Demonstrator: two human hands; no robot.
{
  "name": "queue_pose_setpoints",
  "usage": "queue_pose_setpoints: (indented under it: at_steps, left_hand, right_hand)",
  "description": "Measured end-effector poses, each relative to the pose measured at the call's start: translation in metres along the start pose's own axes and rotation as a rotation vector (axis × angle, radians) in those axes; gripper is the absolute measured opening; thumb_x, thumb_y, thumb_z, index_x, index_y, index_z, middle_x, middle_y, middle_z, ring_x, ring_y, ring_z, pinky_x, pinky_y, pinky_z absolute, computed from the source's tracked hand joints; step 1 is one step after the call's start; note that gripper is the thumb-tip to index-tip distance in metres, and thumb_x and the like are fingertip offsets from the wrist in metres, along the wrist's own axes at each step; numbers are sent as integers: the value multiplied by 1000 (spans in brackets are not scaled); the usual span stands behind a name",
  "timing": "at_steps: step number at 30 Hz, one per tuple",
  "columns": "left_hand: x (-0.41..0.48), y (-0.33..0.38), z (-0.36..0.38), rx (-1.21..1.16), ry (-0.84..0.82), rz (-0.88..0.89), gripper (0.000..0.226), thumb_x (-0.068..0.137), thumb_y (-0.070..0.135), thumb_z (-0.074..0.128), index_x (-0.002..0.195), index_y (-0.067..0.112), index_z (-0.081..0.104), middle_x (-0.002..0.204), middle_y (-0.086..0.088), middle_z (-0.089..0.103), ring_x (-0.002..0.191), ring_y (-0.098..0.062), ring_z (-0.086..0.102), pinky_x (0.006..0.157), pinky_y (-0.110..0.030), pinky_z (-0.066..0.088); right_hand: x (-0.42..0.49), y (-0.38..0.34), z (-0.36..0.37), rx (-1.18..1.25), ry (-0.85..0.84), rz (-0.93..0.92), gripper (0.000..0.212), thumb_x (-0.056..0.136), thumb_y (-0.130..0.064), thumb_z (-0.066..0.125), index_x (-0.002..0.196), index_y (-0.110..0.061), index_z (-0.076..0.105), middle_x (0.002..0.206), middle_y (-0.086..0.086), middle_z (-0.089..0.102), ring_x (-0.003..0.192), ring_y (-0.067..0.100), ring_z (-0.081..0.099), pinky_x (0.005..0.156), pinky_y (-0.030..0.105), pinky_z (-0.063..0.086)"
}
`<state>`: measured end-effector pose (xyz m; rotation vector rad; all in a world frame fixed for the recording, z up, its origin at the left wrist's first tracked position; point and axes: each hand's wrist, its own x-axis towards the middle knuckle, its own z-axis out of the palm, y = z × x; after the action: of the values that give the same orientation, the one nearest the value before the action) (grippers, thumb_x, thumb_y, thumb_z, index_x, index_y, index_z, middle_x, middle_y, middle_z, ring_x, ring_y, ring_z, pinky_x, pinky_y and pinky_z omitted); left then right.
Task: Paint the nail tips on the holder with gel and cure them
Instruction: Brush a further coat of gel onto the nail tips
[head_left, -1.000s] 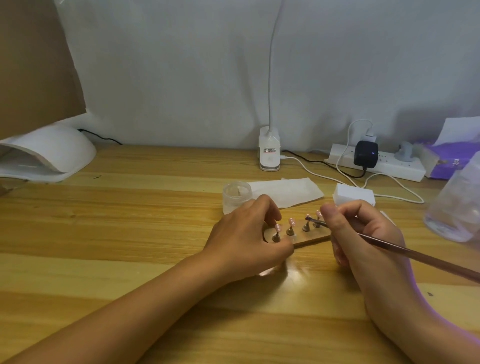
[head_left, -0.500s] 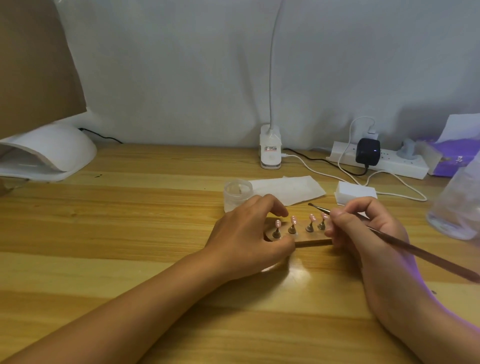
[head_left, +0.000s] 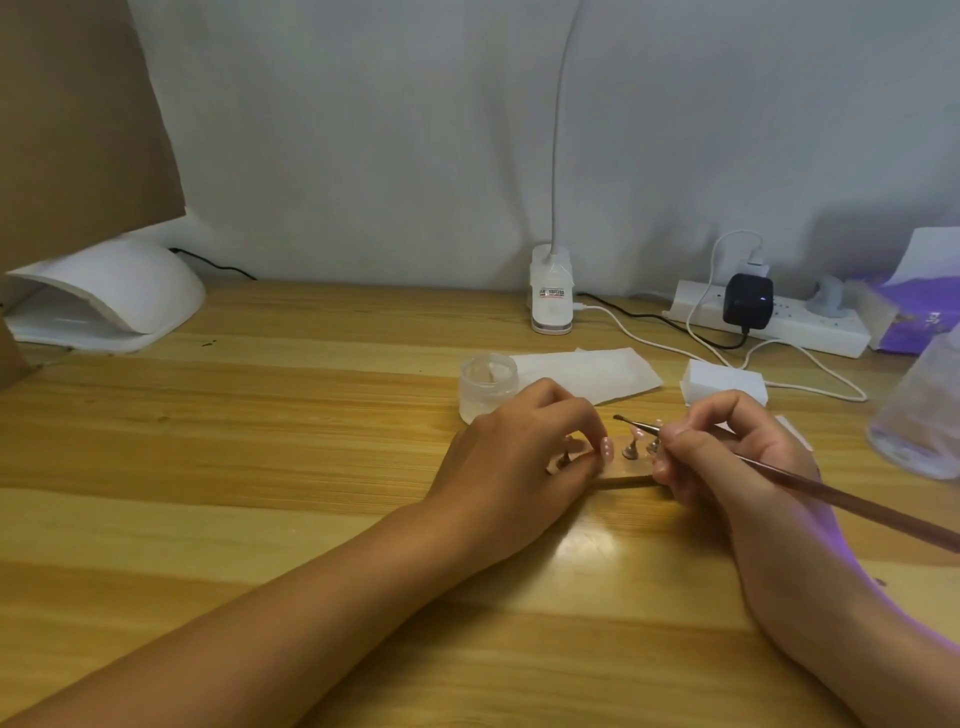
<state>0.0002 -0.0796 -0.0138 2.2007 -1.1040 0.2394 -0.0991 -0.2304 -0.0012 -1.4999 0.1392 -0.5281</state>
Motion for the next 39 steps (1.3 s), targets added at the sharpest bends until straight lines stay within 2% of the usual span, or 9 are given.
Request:
queue_pose_setpoints:
  at_steps: [2, 6, 9, 11, 17, 24, 27, 33, 39]
  left_hand:
    - [-1, 0, 0, 11, 11, 21, 5, 91, 36, 66, 95, 35, 63, 102, 20, 55, 75, 15, 48, 58, -10, 29]
    - [-1, -2, 1, -27, 23, 39, 6, 91, 32, 66, 92, 32, 60, 92, 18, 57, 73, 10, 48, 58, -17, 30]
    - [1, -5, 0, -110, 16, 56, 7, 89, 24, 68, 91, 28, 63, 88, 18, 60, 70, 13, 49, 56, -10, 28]
    - [2, -7, 1, -163, 15, 57, 9, 87, 20, 71, 90, 26, 66, 86, 17, 63, 67, 16, 48, 56, -7, 30]
    - [3, -10, 3, -190, 5, 53, 10, 86, 20, 74, 90, 27, 69, 82, 18, 60, 65, 16, 48, 57, -6, 31]
    - [4, -9, 2, -202, -4, 59, 8, 87, 21, 74, 91, 25, 68, 83, 15, 62, 62, 15, 49, 55, -7, 31]
    - [4, -10, 3, -205, -6, 51, 8, 87, 22, 74, 92, 26, 68, 81, 19, 60, 61, 12, 49, 54, -8, 32]
    - [4, -9, 2, -192, -17, 57, 9, 87, 19, 73, 93, 24, 69, 82, 19, 60, 63, 15, 49, 55, -6, 32]
    - [3, -8, 2, -177, 3, 48, 11, 87, 20, 73, 90, 28, 66, 77, 22, 56, 64, 17, 48, 55, -6, 31]
  right_hand:
    - [-1, 0, 1, -15, -10, -19, 12, 88, -4, 62, 82, -12, 55, 60, 2, 62, 53, 6, 56, 48, 16, 46]
    - [-1, 0, -1, -15, -16, -14, 14, 87, -2, 62, 81, -12, 55, 59, 1, 61, 53, 7, 56, 47, 16, 45]
    - [-1, 0, 0, -30, -36, 2, 15, 82, -8, 68, 79, -13, 55, 58, 2, 60, 53, 7, 56, 49, 16, 46]
    - [0, 3, 1, -64, -30, -3, 16, 85, -7, 66, 77, -14, 55, 57, 3, 60, 54, 8, 56, 50, 15, 46]
    - [0, 4, 0, -140, -26, 10, 12, 87, -13, 65, 80, -15, 56, 60, 3, 64, 56, 9, 59, 53, 19, 49]
    - [0, 5, 3, -217, -46, 5, 11, 86, -11, 66, 81, -12, 56, 61, 5, 65, 54, 6, 60, 50, 15, 46]
    - [1, 3, 2, -236, -56, 25, 10, 84, -8, 65, 82, -11, 55, 61, 4, 64, 54, 7, 60, 51, 18, 47]
    - [0, 2, 3, -259, -55, 28, 13, 78, -18, 64, 80, -10, 54, 56, 2, 59, 53, 8, 54, 56, 31, 42]
    - [-1, 3, 0, -105, 14, -35, 9, 89, -9, 62, 86, -13, 55, 59, 5, 63, 52, 8, 55, 48, 19, 43]
